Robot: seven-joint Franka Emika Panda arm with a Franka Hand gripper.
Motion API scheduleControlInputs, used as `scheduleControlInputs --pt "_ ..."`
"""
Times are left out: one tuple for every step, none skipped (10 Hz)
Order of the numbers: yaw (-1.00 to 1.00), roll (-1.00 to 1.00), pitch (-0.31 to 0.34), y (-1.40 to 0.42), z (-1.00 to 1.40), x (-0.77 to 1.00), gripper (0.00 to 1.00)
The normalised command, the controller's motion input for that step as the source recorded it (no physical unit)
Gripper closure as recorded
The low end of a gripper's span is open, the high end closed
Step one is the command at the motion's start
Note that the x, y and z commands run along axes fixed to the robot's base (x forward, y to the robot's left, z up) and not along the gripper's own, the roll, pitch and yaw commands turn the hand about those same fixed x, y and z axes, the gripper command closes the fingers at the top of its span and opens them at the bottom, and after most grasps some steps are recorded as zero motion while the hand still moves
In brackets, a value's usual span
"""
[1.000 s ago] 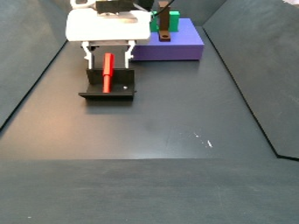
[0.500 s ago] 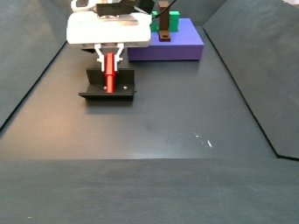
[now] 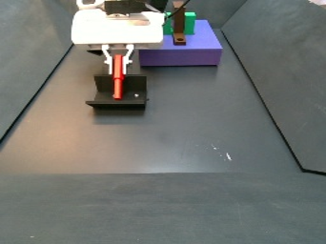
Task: Pick up the red object. Move up. Place the red object on the fixture. Regrasp the red object. Move to above the board. Insert the red object.
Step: Regrasp the red object.
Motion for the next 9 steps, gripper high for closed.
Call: scheduleControlInputs --pt "0.0 0.0 0.0 0.0 0.0 0.0 1.0" --pt "0.0 0.0 0.0 0.0 0.0 0.0 1.0" --pt "0.0 0.0 0.0 0.0 0.0 0.0 1.0" --pt "0.0 0.0 0.0 0.0 0.0 0.0 1.0" --pt "0.0 0.0 0.0 0.0 0.0 0.0 1.0" --pt "0.0 0.0 0.0 0.0 0.0 0.0 1.0" --pt "0.0 0.0 0.0 0.0 0.0 0.0 1.0" --pt "0.0 0.0 0.0 0.0 0.0 0.0 1.0" --pt "0.0 0.0 0.0 0.0 0.0 0.0 1.0"
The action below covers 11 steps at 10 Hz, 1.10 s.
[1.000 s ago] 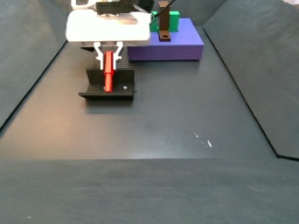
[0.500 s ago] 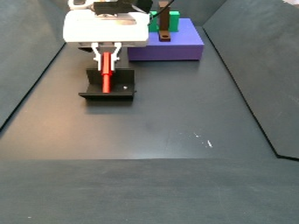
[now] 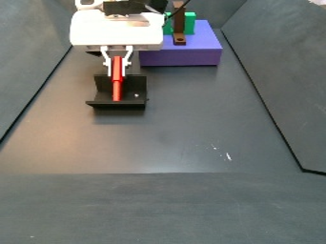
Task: Pick up the red object. Move up. Place the red object on the fixture. Regrasp the red object. Move to above the board. Insert the red object.
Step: Move to above the board.
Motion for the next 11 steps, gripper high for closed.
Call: scheduleControlInputs --pt "0.0 0.0 0.0 0.0 1.4 0.0 1.0" --pt "-0.08 0.0 -0.03 -0.02 1.4 0.0 1.0" --pt "-0.04 0.03 -0.018 0.0 1.4 0.01 1.0" --pt "-0.05 0.01 0.046 -0.02 1.4 0.0 1.0" --pt "-0.05 -0.03 0.046 -0.01 1.4 -0.01 1.0" --pt "-0.02 -0.02 0.05 0.0 1.4 -0.02 1.0" --pt "-0.01 -0.01 0.068 -0.03 1.4 -0.02 1.0" --pt "0.01 -0.01 0.085 -0.01 0.48 0.01 1.0" --pt "-0.03 -1.0 0.088 -1.4 0.17 -0.91 1.0" --pt "-0.02 -1.0 0.08 -1.4 0.16 -0.93 1.0" --pt "-0.02 -1.0 0.065 -1.4 0.17 -0.97 1.0"
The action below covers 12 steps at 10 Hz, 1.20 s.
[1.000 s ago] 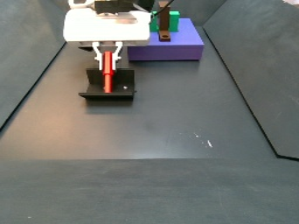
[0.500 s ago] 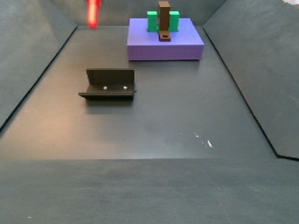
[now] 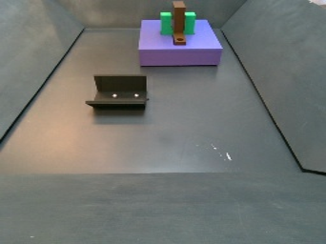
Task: Pick up the red object. Move up. Place the red object on the fixture. Regrasp the red object. Move to above the board. Insert the red object.
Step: Move to above the board, then insert the red object.
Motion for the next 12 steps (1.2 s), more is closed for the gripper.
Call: scheduleControlInputs --pt "0.0 -1.0 0.062 -1.4 0.13 -1.02 1.0" --pt "-0.01 -1.0 0.077 -1.4 0.17 -0.97 1.0" --pt "0.01 -1.0 0.054 -1.4 0.2 -1.05 1.0" --pt "0.01 -1.0 0.039 -0.72 0.1 -0.63 1.0" --pt "0.02 -1.0 0.032 -0.32 0.02 -0.34 1.0" --pt "0.01 -1.0 0.034 -0.15 0.01 -0.18 1.0" --pt "0.02 -1.0 0.004 -0.04 0.0 -0.11 1.0" --pt "0.01 -0.76 -0.02 0.01 0.0 -0.06 1.0" --pt "0.0 -0.4 -0.05 0.04 -0.01 -0.06 1.0" --pt "0.01 -0.25 -0.062 0.03 -0.01 -0.06 1.0" --pt "0.0 -0.06 0.0 0.04 -0.09 0.0 1.0" --pt "0.0 -0.25 0.003 0.55 -0.25 0.0 1.0"
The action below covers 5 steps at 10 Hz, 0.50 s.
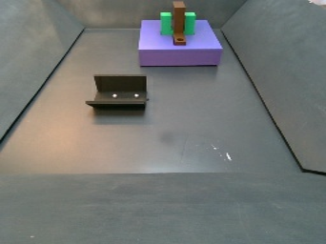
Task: Pick up the red object. Move up. Place the red object on the fixture. Regrasp the red object. Move to above the board. Insert the red object.
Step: Insert the red object.
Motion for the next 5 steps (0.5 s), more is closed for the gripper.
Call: scheduleControlInputs --pt "0.0 -0.49 0.0 0.67 -0.26 0.0 1.0" --pt "-0.15 -0.46 0.0 0.48 -0.27 0.03 1.0" --pt "-0.27 -0.42 0.0 0.32 -0.3 0.14 1.0" --pt "-0.26 -0.46 0.0 0.25 -0.21 0.16 1.0" --pt "-0.33 -0.46 -0.03 0.21 -0.19 0.25 1.0"
